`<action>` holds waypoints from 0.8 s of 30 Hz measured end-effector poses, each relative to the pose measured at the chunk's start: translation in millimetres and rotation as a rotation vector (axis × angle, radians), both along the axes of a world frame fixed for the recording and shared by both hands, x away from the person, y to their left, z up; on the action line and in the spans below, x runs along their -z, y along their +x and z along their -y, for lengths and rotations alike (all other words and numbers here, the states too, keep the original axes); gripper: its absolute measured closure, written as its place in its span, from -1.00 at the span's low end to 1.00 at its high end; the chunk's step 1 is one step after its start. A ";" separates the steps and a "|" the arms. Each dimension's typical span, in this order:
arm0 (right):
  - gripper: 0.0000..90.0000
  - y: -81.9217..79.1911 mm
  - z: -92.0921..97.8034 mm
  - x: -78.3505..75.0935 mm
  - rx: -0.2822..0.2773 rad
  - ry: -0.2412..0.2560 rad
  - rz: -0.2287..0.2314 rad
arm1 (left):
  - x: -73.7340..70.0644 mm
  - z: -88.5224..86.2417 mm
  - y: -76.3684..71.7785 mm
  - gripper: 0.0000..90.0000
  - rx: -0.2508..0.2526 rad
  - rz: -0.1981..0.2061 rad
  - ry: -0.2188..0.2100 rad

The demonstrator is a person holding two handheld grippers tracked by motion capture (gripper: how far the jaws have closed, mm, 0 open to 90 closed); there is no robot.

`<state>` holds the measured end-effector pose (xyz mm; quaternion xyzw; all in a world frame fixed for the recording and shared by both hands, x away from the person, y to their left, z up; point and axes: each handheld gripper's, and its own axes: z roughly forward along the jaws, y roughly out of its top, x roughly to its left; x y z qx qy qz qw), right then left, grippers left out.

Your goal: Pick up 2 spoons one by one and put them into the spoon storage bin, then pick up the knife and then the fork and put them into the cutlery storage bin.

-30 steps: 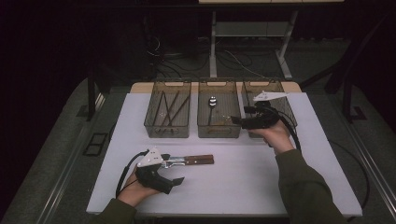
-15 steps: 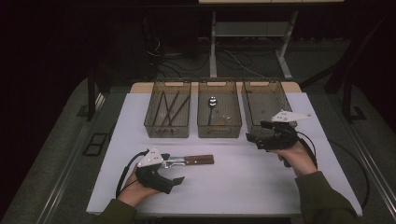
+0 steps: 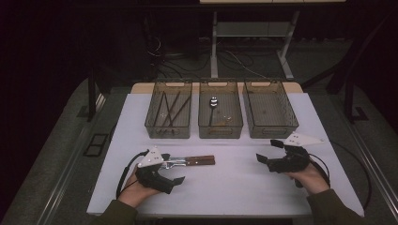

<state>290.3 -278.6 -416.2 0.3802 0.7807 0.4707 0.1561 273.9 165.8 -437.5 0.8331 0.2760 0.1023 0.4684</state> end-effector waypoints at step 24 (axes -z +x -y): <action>-0.66 -32.1 12.6 29.5 0.006 -0.041 -0.036 | -14.4 -9.3 37.2 -0.09 -0.060 -0.052 0.040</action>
